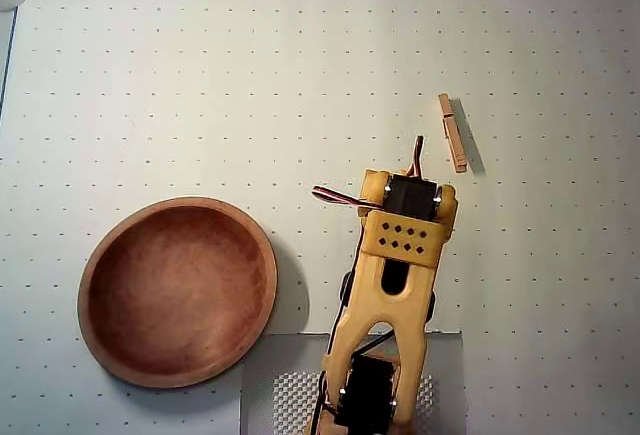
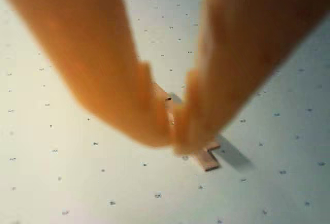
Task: Grasp a clothespin and put it in the bowl.
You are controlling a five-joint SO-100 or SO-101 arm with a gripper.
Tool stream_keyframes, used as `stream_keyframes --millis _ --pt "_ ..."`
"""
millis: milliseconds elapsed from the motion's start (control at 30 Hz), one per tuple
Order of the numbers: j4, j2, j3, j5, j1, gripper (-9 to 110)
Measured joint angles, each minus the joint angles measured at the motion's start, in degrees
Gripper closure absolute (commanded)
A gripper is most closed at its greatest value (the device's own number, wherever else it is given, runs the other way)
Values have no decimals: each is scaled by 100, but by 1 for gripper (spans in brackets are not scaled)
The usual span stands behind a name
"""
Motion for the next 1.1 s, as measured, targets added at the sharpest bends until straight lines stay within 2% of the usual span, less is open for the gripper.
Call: stream_keyframes --millis 400,1100 --pt "-624 -1600 -1178 -62 360 105" --pt "-677 -3059 -2962 -2364 1239 105"
